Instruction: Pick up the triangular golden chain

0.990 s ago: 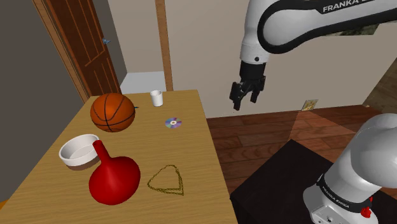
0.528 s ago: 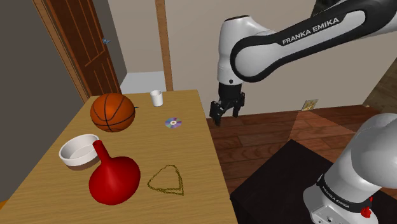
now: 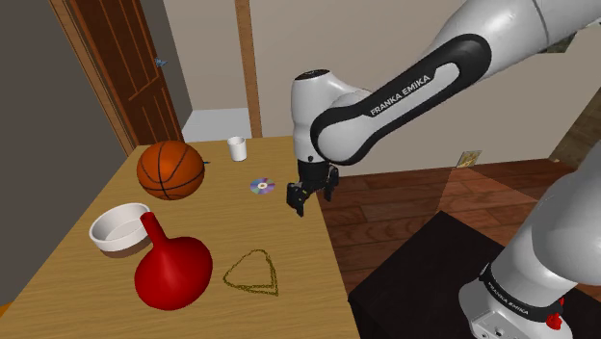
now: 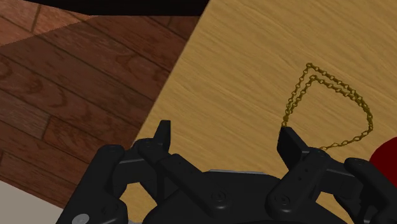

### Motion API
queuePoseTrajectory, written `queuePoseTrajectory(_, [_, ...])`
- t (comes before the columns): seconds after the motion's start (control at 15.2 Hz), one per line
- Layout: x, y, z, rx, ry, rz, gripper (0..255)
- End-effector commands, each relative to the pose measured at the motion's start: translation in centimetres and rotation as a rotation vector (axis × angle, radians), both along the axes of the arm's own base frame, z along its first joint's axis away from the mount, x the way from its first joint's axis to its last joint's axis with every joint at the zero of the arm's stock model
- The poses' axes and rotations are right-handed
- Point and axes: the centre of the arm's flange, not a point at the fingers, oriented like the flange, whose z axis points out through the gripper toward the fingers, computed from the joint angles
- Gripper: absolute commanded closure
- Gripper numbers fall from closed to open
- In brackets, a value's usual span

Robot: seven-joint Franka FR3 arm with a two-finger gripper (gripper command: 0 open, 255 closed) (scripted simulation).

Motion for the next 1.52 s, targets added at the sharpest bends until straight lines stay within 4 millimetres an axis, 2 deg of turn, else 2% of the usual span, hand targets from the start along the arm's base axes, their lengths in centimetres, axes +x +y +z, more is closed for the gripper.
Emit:
queuePoseTrajectory(0.0, [0.7, 2.0, -2.2, -0.005, 0.003, -0.001, 0])
queuePoseTrajectory(0.86, [6.3, 12.6, -15.3, -0.047, 0.026, -0.006, 0])
queuePoseTrajectory(0.92, [6.5, 13.0, -15.8, -0.049, 0.027, -0.007, 0])
queuePoseTrajectory(1.45, [6.5, 13.0, -19.8, -0.049, 0.027, -0.007, 0])
